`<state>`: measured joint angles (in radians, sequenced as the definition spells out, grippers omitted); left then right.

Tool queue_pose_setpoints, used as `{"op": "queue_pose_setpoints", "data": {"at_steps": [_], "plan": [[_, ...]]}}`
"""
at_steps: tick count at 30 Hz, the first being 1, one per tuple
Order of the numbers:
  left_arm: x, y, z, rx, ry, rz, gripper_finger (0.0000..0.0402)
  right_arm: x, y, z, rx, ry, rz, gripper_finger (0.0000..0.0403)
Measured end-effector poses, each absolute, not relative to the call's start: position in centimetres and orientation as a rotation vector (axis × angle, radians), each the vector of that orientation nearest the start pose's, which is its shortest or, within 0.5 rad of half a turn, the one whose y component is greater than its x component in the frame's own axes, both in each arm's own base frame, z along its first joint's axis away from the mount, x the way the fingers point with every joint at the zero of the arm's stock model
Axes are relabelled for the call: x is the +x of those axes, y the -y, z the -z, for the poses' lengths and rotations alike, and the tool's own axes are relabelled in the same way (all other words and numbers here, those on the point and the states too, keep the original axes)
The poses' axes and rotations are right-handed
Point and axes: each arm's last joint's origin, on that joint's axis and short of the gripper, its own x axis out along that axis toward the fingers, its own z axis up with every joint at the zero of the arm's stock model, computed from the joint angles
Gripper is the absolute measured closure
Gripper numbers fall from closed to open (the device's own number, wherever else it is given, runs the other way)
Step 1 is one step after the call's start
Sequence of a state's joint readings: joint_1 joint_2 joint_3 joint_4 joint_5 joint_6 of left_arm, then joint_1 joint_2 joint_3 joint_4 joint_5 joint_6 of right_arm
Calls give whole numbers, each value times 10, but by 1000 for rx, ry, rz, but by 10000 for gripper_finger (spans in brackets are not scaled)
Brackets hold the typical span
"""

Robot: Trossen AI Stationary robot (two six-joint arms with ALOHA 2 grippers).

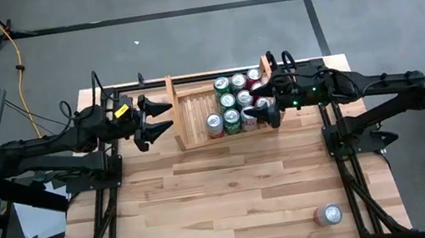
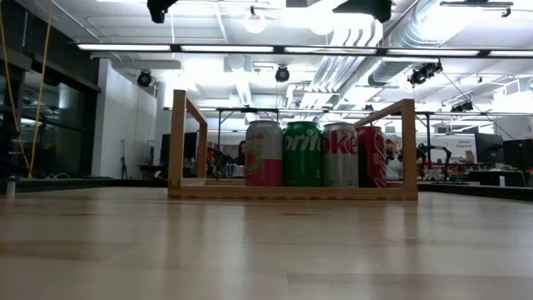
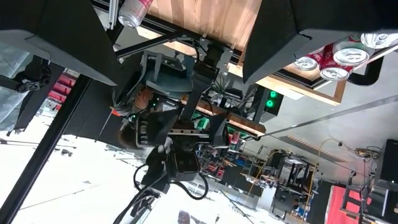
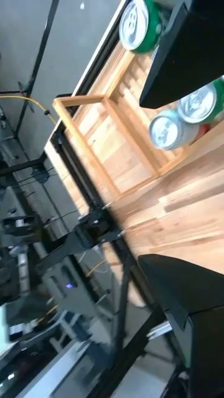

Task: Place canned beverage on shelf
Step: Adjust the shelf

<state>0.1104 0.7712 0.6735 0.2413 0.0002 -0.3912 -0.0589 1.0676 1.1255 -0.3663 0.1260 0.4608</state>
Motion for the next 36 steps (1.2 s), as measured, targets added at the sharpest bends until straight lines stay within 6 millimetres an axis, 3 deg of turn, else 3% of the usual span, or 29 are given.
{"op": "queue_pose_setpoints", "data": {"at_steps": [21, 24, 27, 32, 36], "plan": [[175, -20, -337, -386, 162, -93, 71, 222, 16, -372, 239, -371, 218, 15], [177, -21, -336, -486, 166, -109, 71, 222, 16, -372, 244, -371, 217, 15], [185, -21, -328, -565, 119, -115, 71, 222, 16, -372, 248, -371, 216, 15], [209, -6, -315, -524, 22, -52, 82, 222, 16, -372, 266, -369, 219, 15], [230, 21, -306, -426, -118, 5, 143, 222, 16, -372, 276, -368, 222, 15]]}}
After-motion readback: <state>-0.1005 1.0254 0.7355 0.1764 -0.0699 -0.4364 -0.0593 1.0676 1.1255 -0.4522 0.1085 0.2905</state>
